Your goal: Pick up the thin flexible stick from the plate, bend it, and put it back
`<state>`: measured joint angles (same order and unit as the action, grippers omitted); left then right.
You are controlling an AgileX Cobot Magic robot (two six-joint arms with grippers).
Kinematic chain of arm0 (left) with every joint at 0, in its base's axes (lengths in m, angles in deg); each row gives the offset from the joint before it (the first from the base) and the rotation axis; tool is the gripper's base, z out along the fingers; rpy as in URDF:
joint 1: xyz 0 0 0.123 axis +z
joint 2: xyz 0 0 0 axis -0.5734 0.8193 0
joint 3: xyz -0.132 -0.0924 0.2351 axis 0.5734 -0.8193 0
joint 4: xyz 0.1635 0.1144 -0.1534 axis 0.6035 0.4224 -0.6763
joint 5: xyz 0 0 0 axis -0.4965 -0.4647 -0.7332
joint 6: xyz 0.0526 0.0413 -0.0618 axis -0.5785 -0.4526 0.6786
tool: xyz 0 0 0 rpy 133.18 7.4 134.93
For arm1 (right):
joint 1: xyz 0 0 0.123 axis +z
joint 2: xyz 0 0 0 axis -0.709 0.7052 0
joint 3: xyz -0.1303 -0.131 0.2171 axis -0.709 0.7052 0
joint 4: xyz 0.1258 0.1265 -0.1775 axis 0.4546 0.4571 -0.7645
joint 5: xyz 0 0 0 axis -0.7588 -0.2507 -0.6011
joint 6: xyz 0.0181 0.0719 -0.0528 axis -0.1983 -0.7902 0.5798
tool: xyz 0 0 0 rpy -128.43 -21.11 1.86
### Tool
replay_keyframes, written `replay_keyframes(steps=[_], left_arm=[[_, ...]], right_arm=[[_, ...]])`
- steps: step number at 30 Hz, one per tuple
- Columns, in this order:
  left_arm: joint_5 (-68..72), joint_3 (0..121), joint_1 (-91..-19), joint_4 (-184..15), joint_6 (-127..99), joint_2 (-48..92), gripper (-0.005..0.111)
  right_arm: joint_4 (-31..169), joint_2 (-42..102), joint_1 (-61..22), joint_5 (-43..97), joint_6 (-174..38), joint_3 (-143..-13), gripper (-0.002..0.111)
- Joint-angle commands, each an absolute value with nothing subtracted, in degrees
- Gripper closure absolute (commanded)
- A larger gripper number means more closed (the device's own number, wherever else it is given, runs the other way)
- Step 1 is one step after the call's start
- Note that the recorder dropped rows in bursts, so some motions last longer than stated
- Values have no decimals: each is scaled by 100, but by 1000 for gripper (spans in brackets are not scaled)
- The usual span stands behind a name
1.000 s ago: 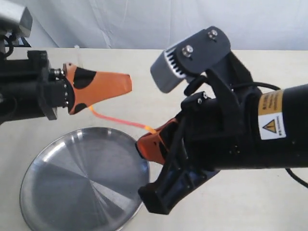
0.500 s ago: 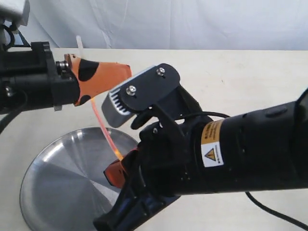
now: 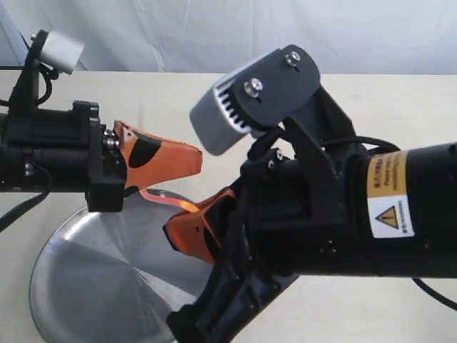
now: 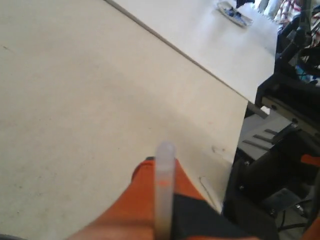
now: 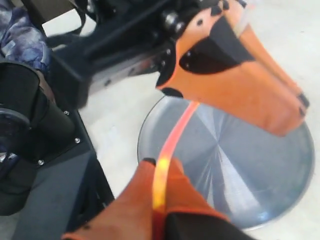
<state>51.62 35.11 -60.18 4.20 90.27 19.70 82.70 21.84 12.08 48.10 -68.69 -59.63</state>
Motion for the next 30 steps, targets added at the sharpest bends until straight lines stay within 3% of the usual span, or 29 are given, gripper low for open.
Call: replay_keyframes(steps=[1, 5, 9, 16, 20, 25, 30], left_arm=[[6417, 3474, -6022, -523, 9024, 2001, 107], [7160, 3474, -6022, -1735, 9070, 2001, 107], [6949, 3474, -6022, -2201, 8882, 2001, 107], [5186, 3474, -6022, -488, 8560, 2093, 107], [5577, 3474, -6022, 92, 8930, 2118, 107], [7001, 3474, -6032, -1242, 9080, 2110, 107], [6492, 3474, -6296, -2705, 8353, 2110, 107]], right_arm=[[7295, 2314, 1013, 4865, -7663, -6020, 109], [7064, 2753, 1014, 5137, -7934, -6020, 109], [7508, 3046, 1160, 5058, -7728, -6020, 109], [7958, 2656, 1419, 4424, -7222, -6020, 109], [6945, 2136, 1419, 4463, -7900, -6020, 109], [4265, 1891, 1419, 5707, -10589, -6020, 109], [5240, 2197, 1423, 4871, -10172, -6020, 109]])
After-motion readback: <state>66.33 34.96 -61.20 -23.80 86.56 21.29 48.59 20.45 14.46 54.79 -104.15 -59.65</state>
